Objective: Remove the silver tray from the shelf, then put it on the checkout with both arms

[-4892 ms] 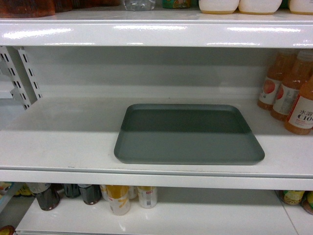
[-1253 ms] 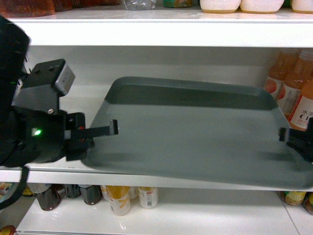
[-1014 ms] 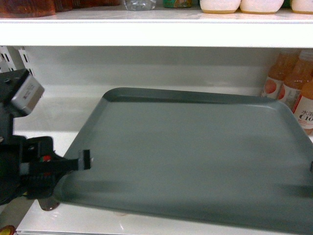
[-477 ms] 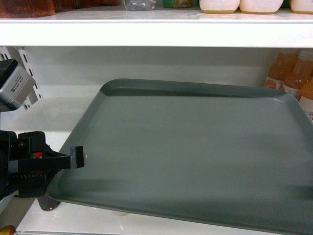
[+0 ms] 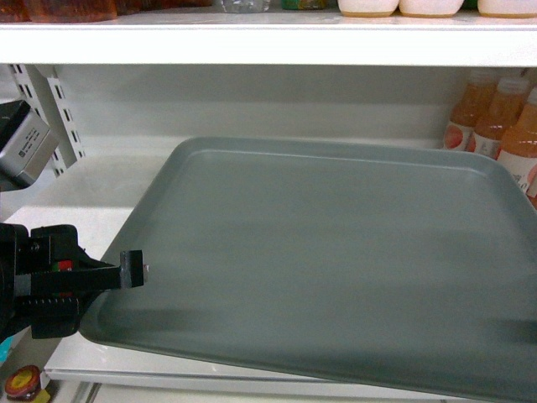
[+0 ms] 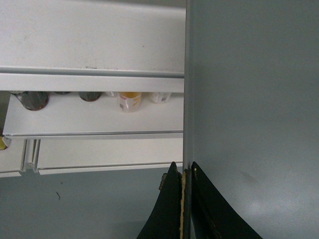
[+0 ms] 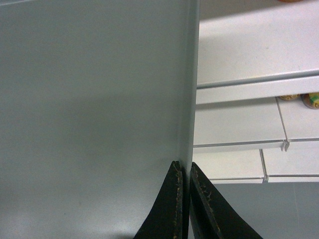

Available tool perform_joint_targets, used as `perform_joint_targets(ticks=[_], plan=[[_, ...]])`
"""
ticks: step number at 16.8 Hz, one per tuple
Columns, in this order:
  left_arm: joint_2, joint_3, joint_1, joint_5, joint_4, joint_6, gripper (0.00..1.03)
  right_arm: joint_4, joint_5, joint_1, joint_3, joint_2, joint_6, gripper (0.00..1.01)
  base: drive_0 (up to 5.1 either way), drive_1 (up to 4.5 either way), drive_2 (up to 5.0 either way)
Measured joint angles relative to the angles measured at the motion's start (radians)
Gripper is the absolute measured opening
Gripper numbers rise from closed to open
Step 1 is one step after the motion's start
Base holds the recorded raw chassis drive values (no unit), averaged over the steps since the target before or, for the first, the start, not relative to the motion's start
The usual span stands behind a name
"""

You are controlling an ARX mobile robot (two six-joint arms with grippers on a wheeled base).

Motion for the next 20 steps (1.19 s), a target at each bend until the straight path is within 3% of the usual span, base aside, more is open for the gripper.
perform_joint_targets(ticks=[20], plan=[[0.000,0.000,-0.002,-0.003,0.003,0.000,0.02,0.000,0.001,0.000,0.000,-0.001,0.000,0.03,0.1,-4.22,4.4]])
